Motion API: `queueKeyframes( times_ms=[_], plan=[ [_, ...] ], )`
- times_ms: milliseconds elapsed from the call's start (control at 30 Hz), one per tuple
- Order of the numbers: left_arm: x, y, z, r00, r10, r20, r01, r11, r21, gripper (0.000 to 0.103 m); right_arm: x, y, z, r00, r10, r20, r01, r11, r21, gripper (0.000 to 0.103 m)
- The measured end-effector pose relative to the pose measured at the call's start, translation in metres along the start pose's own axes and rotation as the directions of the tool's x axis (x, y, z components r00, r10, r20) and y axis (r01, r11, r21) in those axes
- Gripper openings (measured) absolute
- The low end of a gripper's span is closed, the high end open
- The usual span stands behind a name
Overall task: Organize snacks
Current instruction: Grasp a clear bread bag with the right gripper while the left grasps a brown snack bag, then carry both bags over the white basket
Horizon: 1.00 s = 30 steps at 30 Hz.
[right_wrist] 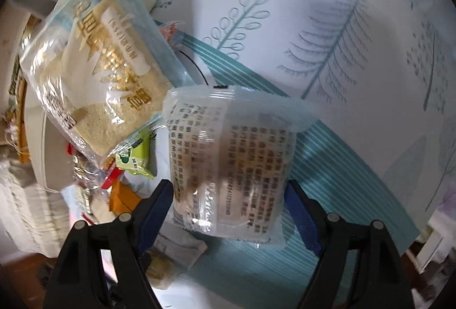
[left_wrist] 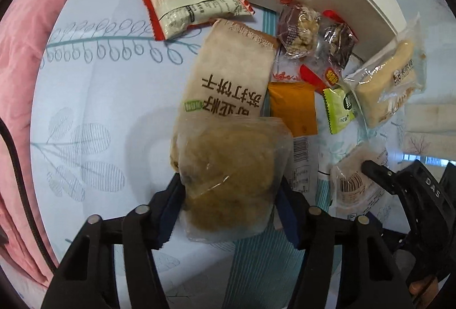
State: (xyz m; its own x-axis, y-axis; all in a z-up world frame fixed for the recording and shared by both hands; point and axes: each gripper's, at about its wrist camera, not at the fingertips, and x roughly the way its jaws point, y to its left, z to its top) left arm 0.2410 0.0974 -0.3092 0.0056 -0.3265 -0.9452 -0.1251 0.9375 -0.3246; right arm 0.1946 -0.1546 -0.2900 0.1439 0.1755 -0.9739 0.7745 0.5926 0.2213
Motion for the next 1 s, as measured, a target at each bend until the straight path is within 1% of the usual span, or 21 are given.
queueKeyframes(
  times_ms=[100, 200, 233, 300, 433, 567, 700, 800, 900, 1000],
  plan=[
    [-0.003, 0.006, 0.002, 1.000, -0.019, -0.004, 0.019, 1.000, 0.002, 0.053, 0.003, 0.012, -0.004, 0.999, -0.044, 0.009, 0.044, 0.998, -0.037, 0.077],
    [-0.007, 0.018, 0.003, 0.999, -0.050, -0.012, 0.050, 0.999, -0.010, 0.051, 0.004, 0.024, -0.008, 0.998, -0.068, 0.014, 0.069, 0.995, -0.071, 0.072],
    [-0.010, 0.024, 0.001, 0.999, -0.050, -0.017, 0.050, 0.999, -0.014, 0.051, 0.004, 0.028, -0.009, 0.997, -0.075, 0.012, 0.076, 0.993, -0.087, 0.070],
    [-0.011, 0.031, 0.000, 0.998, -0.048, -0.026, 0.048, 0.999, -0.021, 0.050, 0.005, 0.035, -0.012, 0.996, -0.086, -0.002, 0.086, 0.990, -0.115, 0.068],
    [-0.015, 0.046, -0.003, 0.998, -0.041, -0.053, 0.040, 0.999, -0.033, 0.050, 0.008, 0.046, -0.023, 0.994, -0.097, -0.056, 0.087, 0.984, -0.154, 0.068],
    [-0.026, 0.065, -0.010, 0.997, -0.015, -0.069, 0.012, 0.998, -0.054, 0.050, 0.012, 0.061, -0.040, 0.988, -0.093, -0.123, 0.065, 0.975, -0.215, 0.067],
    [-0.040, 0.084, -0.014, 0.996, 0.028, -0.082, -0.035, 0.996, -0.078, 0.050, 0.008, 0.079, -0.052, 0.985, -0.077, -0.156, 0.029, 0.956, -0.291, 0.067],
    [-0.054, 0.095, -0.017, 0.996, 0.038, -0.086, -0.046, 0.994, -0.100, 0.050, 0.003, 0.094, -0.058, 0.983, -0.053, -0.178, -0.014, 0.936, -0.353, 0.067],
    [-0.074, 0.102, -0.012, 0.997, 0.034, -0.065, -0.041, 0.993, -0.110, 0.050, -0.005, 0.109, -0.062, 0.982, -0.025, -0.186, -0.056, 0.906, -0.419, 0.067],
    [-0.096, 0.094, -0.002, 0.999, 0.036, -0.025, -0.039, 0.993, -0.113, 0.050, -0.013, 0.123, -0.064, 0.982, 0.014, -0.191, -0.104, 0.873, -0.476, 0.067]
  ],
)
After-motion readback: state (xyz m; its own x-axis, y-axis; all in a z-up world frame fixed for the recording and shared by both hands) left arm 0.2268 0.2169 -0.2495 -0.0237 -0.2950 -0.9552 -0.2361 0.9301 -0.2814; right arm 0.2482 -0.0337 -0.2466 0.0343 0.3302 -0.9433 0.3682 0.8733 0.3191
